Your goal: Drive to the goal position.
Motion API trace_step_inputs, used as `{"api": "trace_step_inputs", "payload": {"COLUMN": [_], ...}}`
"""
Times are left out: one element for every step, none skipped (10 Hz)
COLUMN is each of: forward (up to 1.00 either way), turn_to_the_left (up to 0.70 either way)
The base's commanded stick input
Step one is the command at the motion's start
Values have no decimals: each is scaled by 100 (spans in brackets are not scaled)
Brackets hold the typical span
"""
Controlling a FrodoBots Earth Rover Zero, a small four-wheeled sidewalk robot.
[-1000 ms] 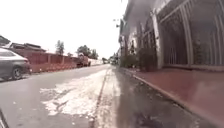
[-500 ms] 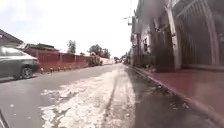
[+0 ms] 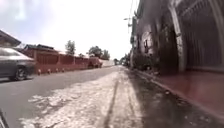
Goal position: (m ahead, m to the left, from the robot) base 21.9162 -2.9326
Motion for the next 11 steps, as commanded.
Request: {"api": "trace_step_inputs", "payload": {"forward": [70,70,70,70,70,70,70,70,70,70,70], "turn_to_the_left": [1,1,1,1,1,-1,-10,-14,-3,1,1]}}
